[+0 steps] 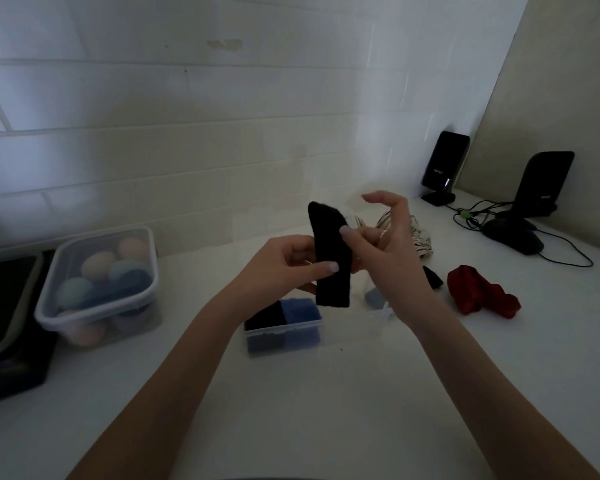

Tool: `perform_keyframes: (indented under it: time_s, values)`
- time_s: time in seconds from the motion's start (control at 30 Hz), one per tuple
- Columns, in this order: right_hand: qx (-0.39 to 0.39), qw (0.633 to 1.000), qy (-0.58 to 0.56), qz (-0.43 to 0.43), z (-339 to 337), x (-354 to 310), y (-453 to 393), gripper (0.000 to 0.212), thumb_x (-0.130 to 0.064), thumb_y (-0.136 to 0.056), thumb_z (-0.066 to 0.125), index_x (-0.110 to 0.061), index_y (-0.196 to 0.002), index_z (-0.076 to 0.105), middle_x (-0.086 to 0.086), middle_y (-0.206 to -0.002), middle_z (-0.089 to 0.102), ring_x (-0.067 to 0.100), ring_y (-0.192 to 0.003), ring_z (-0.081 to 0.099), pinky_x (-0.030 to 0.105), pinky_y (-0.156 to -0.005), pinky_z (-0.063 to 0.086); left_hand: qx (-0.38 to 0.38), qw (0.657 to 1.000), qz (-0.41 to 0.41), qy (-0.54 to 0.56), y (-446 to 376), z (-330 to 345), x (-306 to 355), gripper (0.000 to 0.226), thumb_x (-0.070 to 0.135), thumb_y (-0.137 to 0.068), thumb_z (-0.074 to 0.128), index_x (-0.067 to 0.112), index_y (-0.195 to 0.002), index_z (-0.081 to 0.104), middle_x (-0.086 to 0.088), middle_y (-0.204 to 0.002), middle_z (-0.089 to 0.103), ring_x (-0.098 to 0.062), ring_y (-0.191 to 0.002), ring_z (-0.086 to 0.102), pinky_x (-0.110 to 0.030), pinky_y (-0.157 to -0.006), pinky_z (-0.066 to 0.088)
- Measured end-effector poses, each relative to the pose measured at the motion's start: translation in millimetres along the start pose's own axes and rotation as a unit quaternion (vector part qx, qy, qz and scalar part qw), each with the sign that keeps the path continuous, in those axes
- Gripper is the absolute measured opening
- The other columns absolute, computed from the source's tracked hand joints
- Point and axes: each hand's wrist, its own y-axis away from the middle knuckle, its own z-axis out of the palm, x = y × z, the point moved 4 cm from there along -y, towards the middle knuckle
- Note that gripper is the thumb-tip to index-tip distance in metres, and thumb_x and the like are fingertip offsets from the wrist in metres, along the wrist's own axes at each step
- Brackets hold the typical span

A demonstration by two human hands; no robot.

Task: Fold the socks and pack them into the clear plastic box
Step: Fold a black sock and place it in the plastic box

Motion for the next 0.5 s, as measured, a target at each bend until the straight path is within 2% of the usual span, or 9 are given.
perform_keyframes:
  time_s: [0.1,0.2,0.27,0.33,0.4,0.47,0.5]
  values:
    - [-0.056,0.997,0.05,-0.026,0,-4,1,0.021,-0.012,-0.09,0.058,-0.018,-0.11,0.058,0.005,-0.07,0.061,0.016,-0.058,0.056,0.027,-0.053,0.05,0.015,1.0,0.023,0.008,0,-2,2,0.016,0.009,-0.084,0.064,0.022,-0.091,0.069,0.009,-0.079,0.075,-0.009,-0.078,0.071,-0.018,-0.065,0.054]
    - [-0.104,0.983,0.147,-0.026,0,-4,2,0.036,-0.021,-0.081,0.07,-0.025,-0.115,0.06,0.009,-0.087,0.057,0.014,-0.066,0.05,0.027,-0.061,0.048,0.033,0.998,0.046,-0.013,0,-6,5,0.015,0.012,-0.088,0.059,0.022,-0.092,0.069,0.011,-0.077,0.074,-0.005,-0.076,0.069,-0.017,-0.068,0.052]
    - [-0.11,0.971,0.211,-0.026,2,-3,3,0.039,-0.025,-0.074,0.076,-0.032,-0.108,0.059,0.007,-0.094,0.055,0.011,-0.069,0.046,0.027,-0.064,0.045,0.035,0.995,0.067,-0.061,1,-9,8,0.015,0.016,-0.09,0.057,0.024,-0.088,0.07,0.011,-0.076,0.069,-0.005,-0.075,0.064,-0.018,-0.072,0.048]
    - [-0.09,0.967,0.236,-0.036,2,-3,3,0.034,-0.023,-0.074,0.076,-0.031,-0.101,0.058,0.003,-0.101,0.053,0.011,-0.079,0.05,0.027,-0.07,0.047,0.034,0.99,0.087,-0.103,0,-8,8,0.017,0.019,-0.089,0.059,0.032,-0.084,0.068,0.009,-0.081,0.067,-0.009,-0.079,0.062,-0.023,-0.075,0.049]
    - [-0.075,0.971,0.226,-0.033,1,-4,2,0.027,-0.02,-0.077,0.074,-0.021,-0.1,0.06,0.0,-0.107,0.055,0.013,-0.093,0.055,0.027,-0.079,0.05,0.058,0.988,0.097,-0.11,0,-10,7,0.013,0.02,-0.083,0.066,0.033,-0.084,0.065,0.002,-0.09,0.062,-0.015,-0.087,0.06,-0.034,-0.081,0.051]
    - [-0.077,0.984,0.163,0.001,-2,-2,1,0.021,-0.013,-0.081,0.069,-0.009,-0.099,0.06,0.003,-0.103,0.06,0.015,-0.096,0.06,0.036,-0.086,0.052,0.08,0.988,0.098,-0.089,-1,-13,6,0.021,0.029,-0.071,0.075,0.032,-0.085,0.059,0.005,-0.096,0.059,-0.009,-0.094,0.058,-0.031,-0.084,0.053]
    - [-0.082,0.99,0.111,0.025,-3,0,0,0.019,-0.008,-0.082,0.067,-0.005,-0.099,0.058,0.006,-0.097,0.063,0.017,-0.092,0.062,0.041,-0.084,0.053,0.079,0.991,0.087,-0.07,-1,-15,5,0.031,0.035,-0.065,0.076,0.031,-0.088,0.057,0.007,-0.099,0.061,-0.006,-0.099,0.059,-0.029,-0.086,0.053]
